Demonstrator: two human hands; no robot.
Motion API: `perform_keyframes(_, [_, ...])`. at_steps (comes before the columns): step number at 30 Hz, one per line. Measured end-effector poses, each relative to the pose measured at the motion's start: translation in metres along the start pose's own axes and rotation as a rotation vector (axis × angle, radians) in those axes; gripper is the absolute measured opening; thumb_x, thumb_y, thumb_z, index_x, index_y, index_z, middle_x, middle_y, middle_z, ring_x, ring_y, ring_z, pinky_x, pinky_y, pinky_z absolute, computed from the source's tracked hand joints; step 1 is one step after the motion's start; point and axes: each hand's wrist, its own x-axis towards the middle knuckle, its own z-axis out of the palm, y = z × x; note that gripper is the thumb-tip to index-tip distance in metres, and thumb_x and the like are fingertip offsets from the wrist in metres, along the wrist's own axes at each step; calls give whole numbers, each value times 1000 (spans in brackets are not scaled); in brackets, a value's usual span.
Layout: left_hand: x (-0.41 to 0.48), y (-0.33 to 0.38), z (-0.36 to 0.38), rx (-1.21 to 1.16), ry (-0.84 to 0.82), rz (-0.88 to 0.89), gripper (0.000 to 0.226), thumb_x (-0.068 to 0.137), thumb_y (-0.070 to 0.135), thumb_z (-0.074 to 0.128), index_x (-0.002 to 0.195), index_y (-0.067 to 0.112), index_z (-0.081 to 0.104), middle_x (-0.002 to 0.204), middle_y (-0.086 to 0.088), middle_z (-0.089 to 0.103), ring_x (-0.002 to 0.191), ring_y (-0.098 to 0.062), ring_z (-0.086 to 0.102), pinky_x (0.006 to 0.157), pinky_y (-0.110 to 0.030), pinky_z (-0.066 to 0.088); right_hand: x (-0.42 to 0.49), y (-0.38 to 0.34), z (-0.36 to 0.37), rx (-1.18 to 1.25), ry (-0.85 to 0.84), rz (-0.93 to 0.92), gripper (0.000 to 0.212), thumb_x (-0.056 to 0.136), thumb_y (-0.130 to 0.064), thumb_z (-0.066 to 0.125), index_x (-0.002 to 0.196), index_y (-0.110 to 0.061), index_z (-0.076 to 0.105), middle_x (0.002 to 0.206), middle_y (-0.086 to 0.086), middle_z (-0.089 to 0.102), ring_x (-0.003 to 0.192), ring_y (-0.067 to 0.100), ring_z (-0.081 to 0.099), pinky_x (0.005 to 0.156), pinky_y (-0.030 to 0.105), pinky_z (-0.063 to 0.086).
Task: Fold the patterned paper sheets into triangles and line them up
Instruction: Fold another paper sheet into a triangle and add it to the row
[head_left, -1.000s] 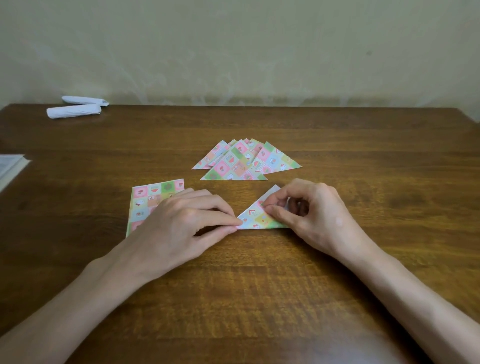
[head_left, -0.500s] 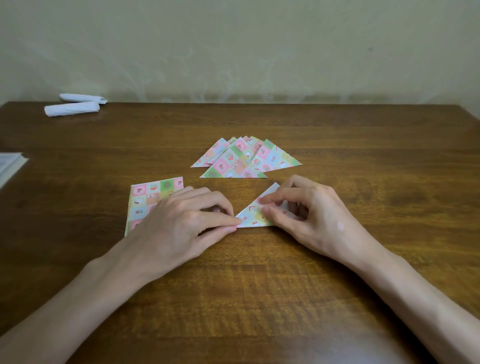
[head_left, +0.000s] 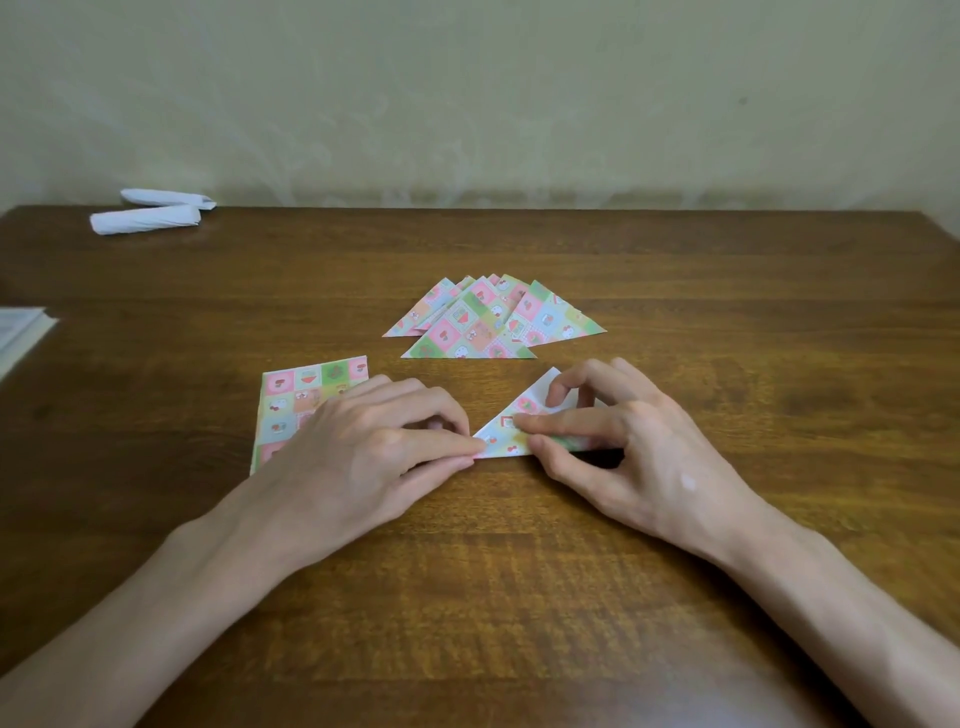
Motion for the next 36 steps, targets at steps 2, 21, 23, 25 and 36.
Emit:
perform_keyframes(2, [-1, -2, 1, -6, 1, 2, 18, 103, 32, 65, 111, 24, 79, 107, 14, 67, 91, -6, 60, 76, -35, 50, 0, 1, 0, 0, -3, -4, 31, 98, -52, 58, 116, -38, 78, 110, -15, 56, 94, 10, 51, 83, 21, 46])
perform_keyframes(21, [-2, -9, -11, -41, -71, 27, 20, 97, 37, 69, 110, 28, 81, 113, 15, 74, 105, -2, 65, 80, -34, 56, 0, 2, 1, -18, 11, -30, 32, 100, -50, 57, 118, -34, 78, 109, -14, 58, 90, 9, 50, 84, 14, 40])
perform_keyframes(23, [-2, -9, -11, -36, -73, 31, 20, 98, 37, 68, 110, 28, 81, 113, 15, 73, 106, -3, 65, 81, -35, 56, 0, 1, 1, -20, 11, -30, 32, 100, -49, 58, 118, -33, 78, 109, -14, 58, 91, 10, 51, 83, 14, 41])
perform_keyframes(25, [-2, -8, -12, -34, -78, 33, 20, 98, 37, 68, 110, 28, 81, 113, 14, 73, 106, -3, 65, 81, -35, 56, 0, 1, 1, -24, 12, -32, 32, 100, -49, 58, 119, -33, 78, 109, -13, 58, 90, 10, 51, 83, 14, 41])
perform_keyframes(36, [-3, -7, -13, -30, -85, 27, 23, 99, 43, 66, 111, 30, 81, 116, 13, 70, 107, -6, 65, 82, -36, 55, 1, 0, 0, -38, 14, -30, 31, 100, -48, 58, 119, -34, 78, 109, -14, 58, 90, 10, 51, 85, 10, 38])
